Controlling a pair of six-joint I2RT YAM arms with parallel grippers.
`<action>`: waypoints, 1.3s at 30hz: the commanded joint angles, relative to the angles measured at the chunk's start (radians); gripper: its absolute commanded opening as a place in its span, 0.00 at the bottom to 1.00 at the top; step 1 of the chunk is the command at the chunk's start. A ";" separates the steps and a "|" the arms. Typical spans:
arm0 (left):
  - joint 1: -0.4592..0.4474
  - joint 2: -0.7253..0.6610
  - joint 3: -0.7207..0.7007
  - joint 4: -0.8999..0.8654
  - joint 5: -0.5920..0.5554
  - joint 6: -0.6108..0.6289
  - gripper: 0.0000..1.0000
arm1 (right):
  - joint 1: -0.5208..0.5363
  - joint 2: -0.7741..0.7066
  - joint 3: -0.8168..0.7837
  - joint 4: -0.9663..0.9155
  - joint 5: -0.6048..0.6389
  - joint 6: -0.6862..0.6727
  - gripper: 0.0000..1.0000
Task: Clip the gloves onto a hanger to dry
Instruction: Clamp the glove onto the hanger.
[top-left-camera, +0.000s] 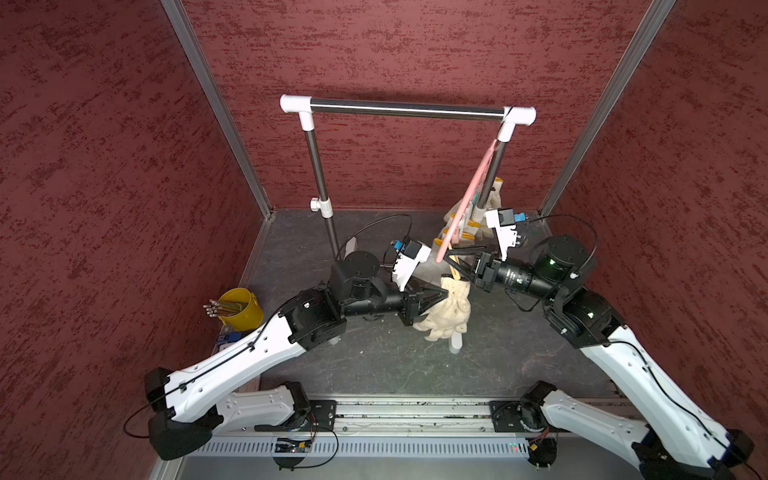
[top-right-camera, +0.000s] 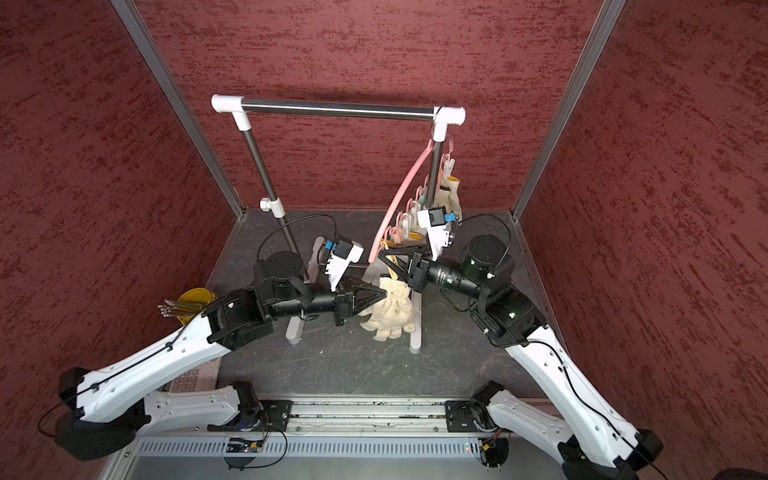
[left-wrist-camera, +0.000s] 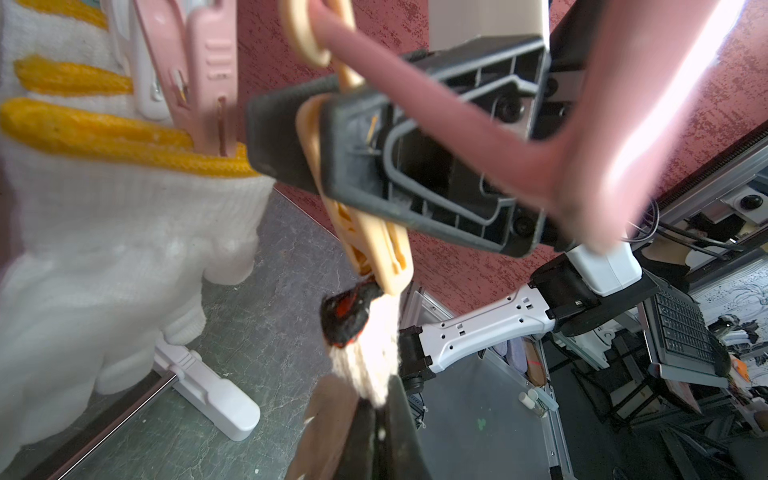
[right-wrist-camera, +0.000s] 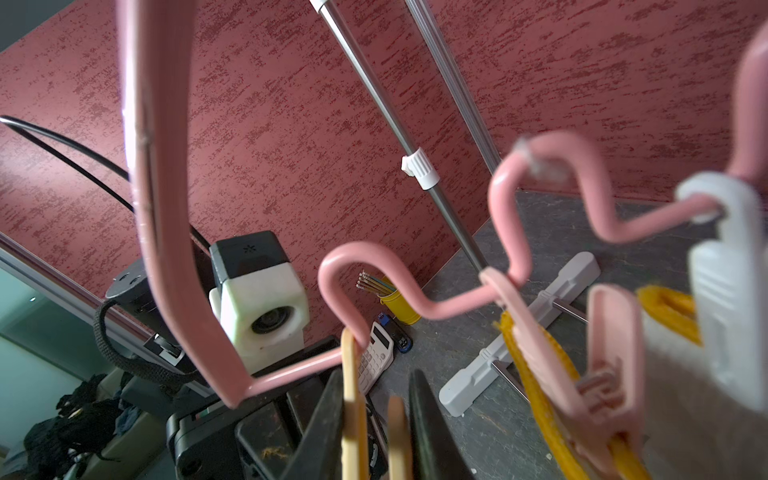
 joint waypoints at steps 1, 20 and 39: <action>-0.001 0.000 0.034 0.030 -0.004 0.017 0.00 | 0.002 -0.015 -0.009 0.068 0.016 0.010 0.11; -0.002 -0.045 -0.029 0.123 -0.142 -0.021 0.00 | 0.002 -0.033 -0.030 0.079 0.025 0.015 0.14; -0.002 -0.050 -0.039 0.082 -0.198 -0.021 0.18 | 0.002 -0.100 -0.045 0.024 0.167 -0.002 0.63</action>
